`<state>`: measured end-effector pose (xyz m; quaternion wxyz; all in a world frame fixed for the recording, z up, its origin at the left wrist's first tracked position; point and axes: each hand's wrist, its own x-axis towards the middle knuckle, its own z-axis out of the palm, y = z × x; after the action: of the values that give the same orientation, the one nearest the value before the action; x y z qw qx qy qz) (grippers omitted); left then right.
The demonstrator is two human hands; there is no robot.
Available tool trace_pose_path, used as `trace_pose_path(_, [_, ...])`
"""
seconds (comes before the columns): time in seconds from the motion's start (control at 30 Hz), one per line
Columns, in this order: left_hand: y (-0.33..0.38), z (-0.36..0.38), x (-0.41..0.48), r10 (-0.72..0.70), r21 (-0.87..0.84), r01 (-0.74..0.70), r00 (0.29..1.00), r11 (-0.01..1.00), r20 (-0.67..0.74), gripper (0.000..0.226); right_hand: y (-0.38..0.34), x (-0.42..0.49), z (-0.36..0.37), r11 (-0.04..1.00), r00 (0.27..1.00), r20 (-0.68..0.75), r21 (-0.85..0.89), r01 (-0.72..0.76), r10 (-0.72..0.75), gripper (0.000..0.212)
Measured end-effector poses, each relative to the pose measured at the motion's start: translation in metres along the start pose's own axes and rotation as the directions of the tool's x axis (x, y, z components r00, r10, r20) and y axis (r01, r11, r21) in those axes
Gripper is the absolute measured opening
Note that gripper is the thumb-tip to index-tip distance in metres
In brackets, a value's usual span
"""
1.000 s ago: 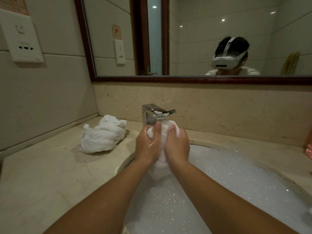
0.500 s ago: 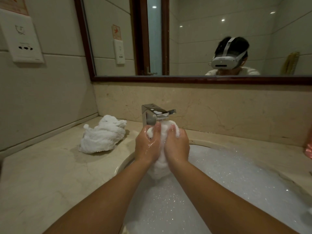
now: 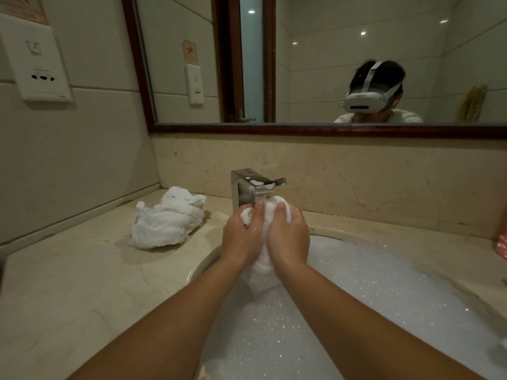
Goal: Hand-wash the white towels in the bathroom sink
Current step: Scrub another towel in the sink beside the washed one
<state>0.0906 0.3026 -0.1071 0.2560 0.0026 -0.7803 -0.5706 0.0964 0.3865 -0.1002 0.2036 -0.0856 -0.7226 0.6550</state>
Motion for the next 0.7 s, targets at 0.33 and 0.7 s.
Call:
trace_pose_path(0.33, [-0.002,0.000,0.001,-0.002,-0.012,0.002,0.999,1.000,-0.038,0.035,-0.002,0.001,-0.003,0.999,1.000,0.020,0.023,-0.023,0.023,0.041])
trace_pose_path(0.7, [0.002,-0.008,0.003,0.115,0.008,-0.118,0.957,0.993,-0.265,0.041,-0.003,-0.002,0.003,0.993,0.982,0.186,0.106,-0.060,0.039,0.040])
